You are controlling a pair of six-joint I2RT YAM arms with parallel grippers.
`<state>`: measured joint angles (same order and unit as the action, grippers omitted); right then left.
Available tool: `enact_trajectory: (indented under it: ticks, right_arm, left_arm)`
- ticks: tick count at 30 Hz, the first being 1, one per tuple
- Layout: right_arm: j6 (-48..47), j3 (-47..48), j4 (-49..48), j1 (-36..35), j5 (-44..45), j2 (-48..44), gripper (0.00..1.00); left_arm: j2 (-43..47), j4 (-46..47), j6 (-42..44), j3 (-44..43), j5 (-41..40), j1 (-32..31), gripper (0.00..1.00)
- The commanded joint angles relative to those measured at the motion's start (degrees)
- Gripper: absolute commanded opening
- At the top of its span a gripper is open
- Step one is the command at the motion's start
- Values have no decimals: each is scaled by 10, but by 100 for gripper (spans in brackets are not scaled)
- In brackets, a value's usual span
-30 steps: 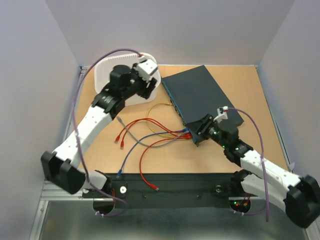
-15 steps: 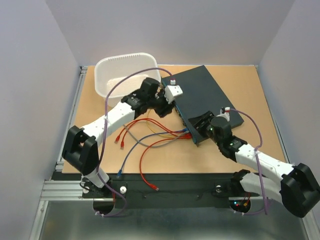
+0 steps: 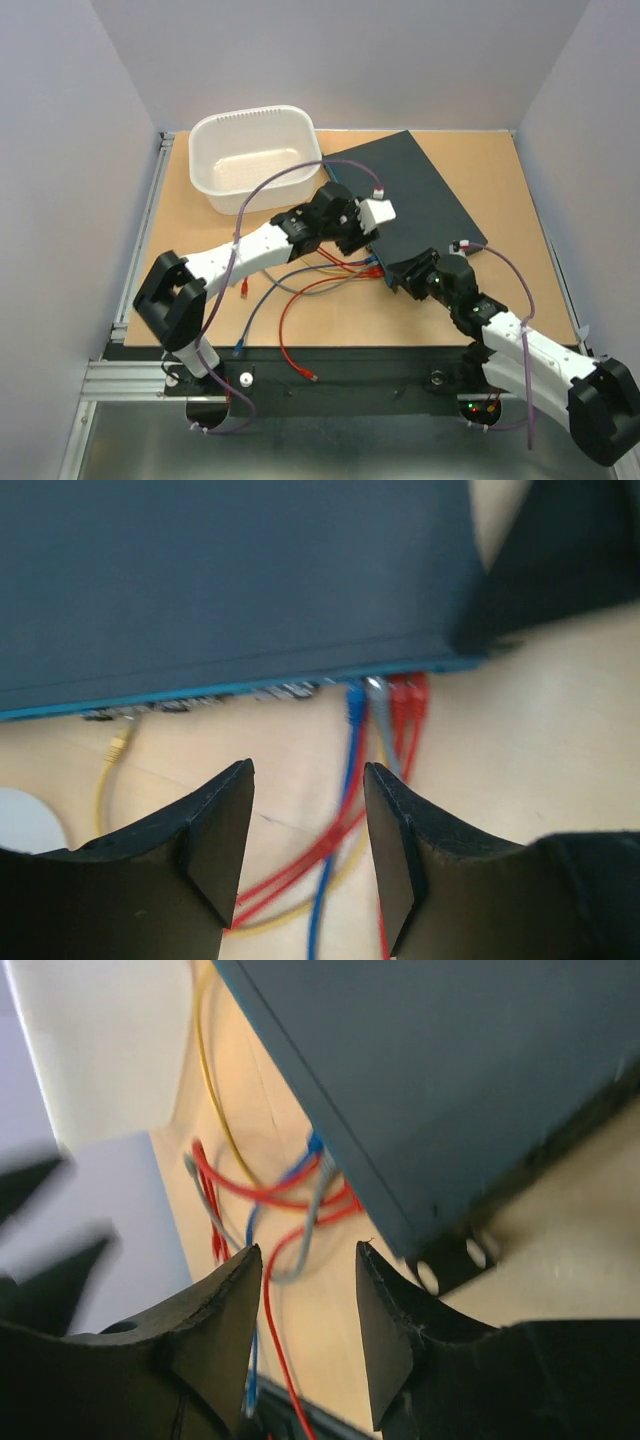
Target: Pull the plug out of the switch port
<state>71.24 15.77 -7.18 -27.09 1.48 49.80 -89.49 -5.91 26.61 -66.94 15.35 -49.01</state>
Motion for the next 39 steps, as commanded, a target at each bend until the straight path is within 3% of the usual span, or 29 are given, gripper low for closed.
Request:
enact_trajectory:
  ticks: [1, 4, 9, 18, 24, 33, 39]
  right_arm:
    - [107, -13, -14, -102, 86, -30, 48]
    - [170, -21, -22, -168, 154, -12, 48]
    - [256, -85, -184, -195, 171, 95, 48]
    - [275, -100, -182, -189, 283, 129, 52]
    - [247, -72, -194, -148, 267, 166, 48]
    - [142, -54, -209, 23, 180, 147, 46]
    - [111, -36, -211, 53, 151, 184, 47]
  left_arm:
    - [-68, 98, -41, -96, -61, 25, 59]
    - [-129, 114, -51, -151, -66, 44, 59]
    - [-213, 131, -63, -218, -63, 80, 59]
    - [-304, 113, -48, -306, -56, 96, 59]
    - [-332, 108, -46, -334, -63, 98, 59]
    - [-348, 101, -27, -335, -57, 98, 59]
    - [-380, 96, -20, -368, -49, 98, 59]
